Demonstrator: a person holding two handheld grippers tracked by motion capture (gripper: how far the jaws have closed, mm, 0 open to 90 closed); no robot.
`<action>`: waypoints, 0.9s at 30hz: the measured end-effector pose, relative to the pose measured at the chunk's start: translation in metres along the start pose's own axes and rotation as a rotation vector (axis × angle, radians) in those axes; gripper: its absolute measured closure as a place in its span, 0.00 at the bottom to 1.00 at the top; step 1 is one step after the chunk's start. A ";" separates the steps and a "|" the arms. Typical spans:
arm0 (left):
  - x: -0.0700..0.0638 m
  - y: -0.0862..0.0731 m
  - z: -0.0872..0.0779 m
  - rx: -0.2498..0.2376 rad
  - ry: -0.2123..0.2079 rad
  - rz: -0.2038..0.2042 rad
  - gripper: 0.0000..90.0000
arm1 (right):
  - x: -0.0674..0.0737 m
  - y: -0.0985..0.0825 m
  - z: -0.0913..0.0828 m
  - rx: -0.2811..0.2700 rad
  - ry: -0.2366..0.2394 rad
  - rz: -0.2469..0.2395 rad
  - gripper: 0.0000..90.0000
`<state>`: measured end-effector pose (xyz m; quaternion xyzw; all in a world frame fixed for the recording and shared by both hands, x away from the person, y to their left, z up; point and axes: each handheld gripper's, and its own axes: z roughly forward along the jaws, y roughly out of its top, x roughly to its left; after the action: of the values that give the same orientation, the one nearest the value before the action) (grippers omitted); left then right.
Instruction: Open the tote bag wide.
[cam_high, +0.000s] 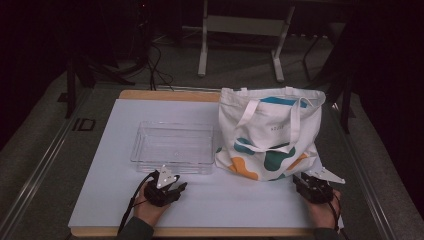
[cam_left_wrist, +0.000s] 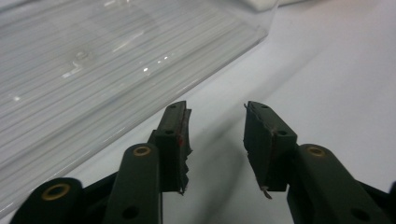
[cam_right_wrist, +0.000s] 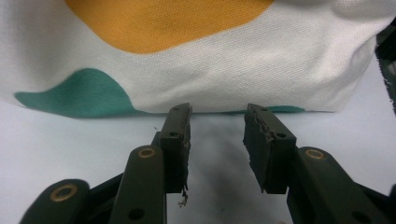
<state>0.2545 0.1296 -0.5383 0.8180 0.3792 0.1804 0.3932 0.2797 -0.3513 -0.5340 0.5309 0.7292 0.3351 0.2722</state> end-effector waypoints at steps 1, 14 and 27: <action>0.000 0.000 0.000 0.000 0.000 0.000 0.67 | 0.000 0.000 0.000 -0.002 0.002 0.003 0.68; 0.006 0.003 -0.012 -0.035 -0.040 -0.001 0.66 | 0.014 0.008 -0.005 0.014 0.046 -0.017 0.70; -0.001 0.017 -0.023 -0.058 -0.089 0.043 0.66 | 0.012 0.015 -0.018 0.023 0.067 -0.001 0.68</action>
<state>0.2486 0.1337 -0.5105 0.8215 0.3383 0.1633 0.4290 0.2721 -0.3403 -0.5115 0.5222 0.7420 0.3443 0.2414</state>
